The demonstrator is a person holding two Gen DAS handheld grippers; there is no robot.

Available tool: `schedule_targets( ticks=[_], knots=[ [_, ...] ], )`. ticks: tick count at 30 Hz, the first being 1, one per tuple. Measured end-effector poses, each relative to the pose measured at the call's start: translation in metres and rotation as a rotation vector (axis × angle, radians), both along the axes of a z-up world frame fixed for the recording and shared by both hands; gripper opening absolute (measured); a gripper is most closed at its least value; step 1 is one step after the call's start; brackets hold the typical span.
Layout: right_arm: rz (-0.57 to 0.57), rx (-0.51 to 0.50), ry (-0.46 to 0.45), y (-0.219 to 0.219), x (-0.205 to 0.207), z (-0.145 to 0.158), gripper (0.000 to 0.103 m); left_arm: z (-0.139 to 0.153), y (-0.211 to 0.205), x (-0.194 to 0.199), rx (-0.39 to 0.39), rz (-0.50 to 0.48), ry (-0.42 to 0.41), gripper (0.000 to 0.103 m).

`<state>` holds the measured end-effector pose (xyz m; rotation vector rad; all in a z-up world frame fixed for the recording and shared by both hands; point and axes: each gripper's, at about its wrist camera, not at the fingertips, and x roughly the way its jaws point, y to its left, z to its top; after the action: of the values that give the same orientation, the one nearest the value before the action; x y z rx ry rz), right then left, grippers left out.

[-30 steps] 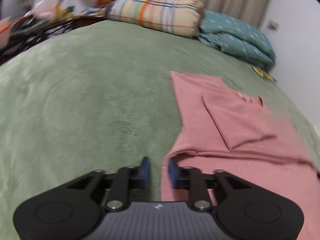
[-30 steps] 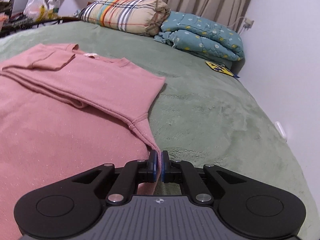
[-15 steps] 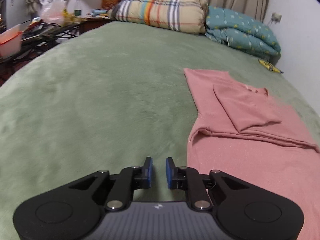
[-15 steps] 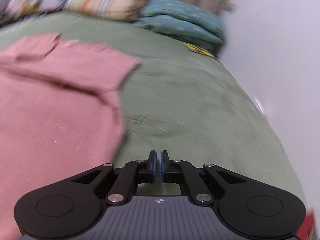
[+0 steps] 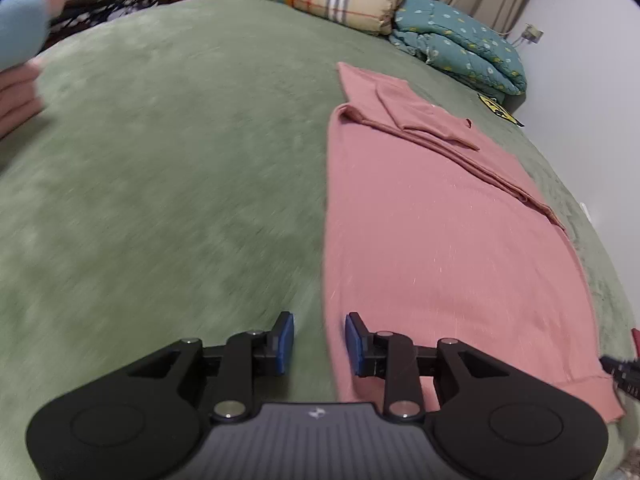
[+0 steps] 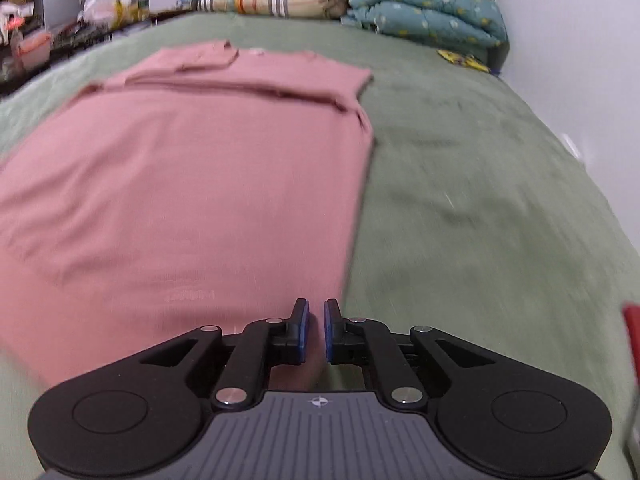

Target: Fold clothes

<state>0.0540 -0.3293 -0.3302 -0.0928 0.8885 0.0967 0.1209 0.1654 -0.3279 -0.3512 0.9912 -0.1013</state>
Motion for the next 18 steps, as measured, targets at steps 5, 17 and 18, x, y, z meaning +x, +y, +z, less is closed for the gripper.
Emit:
schedule_targets(
  ticks=[5,17,18],
  knots=[
    [-0.185,0.392,0.057,-0.039,-0.031,0.013,0.024,0.013,0.017,-0.019,-0.26,0.001,0.039,0.039],
    [-0.497,1.229,0.155,-0.09,-0.074,-0.06,0.031,-0.036,0.051,-0.034,-0.68,0.134,0.203,0.048],
    [-0.492,1.236,0.158,-0.09,-0.074,-0.06,0.032,-0.039,0.051,-0.034,-0.696,0.132,0.206,0.048]
  ],
)
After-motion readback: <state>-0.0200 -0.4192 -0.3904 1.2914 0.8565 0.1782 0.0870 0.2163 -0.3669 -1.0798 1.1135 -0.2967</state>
